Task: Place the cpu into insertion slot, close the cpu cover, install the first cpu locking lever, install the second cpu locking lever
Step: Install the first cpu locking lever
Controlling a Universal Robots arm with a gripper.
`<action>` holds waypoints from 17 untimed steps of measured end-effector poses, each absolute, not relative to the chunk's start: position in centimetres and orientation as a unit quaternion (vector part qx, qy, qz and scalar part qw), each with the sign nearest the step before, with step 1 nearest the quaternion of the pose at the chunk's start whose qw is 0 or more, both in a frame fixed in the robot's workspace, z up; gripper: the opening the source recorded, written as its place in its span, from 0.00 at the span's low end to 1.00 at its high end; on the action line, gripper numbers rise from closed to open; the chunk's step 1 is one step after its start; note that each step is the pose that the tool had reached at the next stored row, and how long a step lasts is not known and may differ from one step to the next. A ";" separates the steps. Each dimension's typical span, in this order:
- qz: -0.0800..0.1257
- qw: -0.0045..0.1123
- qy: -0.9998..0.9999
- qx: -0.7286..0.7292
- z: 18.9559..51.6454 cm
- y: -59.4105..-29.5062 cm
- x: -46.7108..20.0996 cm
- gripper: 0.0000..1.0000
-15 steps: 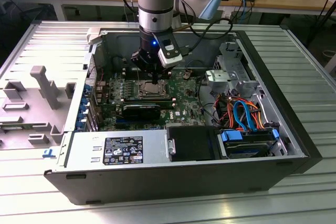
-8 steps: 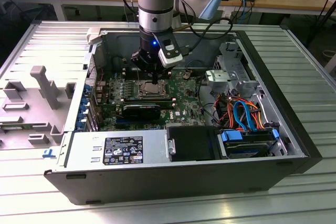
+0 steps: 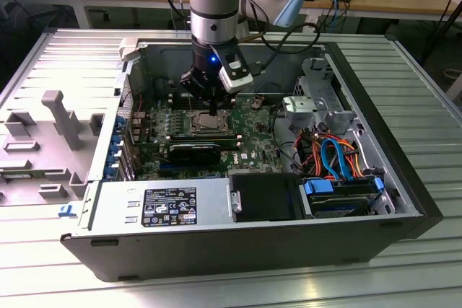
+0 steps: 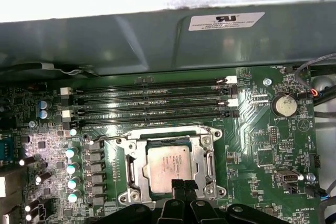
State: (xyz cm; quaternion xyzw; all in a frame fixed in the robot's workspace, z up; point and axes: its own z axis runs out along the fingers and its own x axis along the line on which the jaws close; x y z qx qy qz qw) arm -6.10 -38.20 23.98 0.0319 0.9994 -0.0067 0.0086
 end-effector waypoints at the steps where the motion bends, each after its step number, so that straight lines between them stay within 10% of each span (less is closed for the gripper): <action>1: -0.007 0.009 0.999 0.031 24.0 -38.2 -6.1 0.11; 17: -0.007 0.009 1.000 0.020 24.0 -38.2 -6.1 0.11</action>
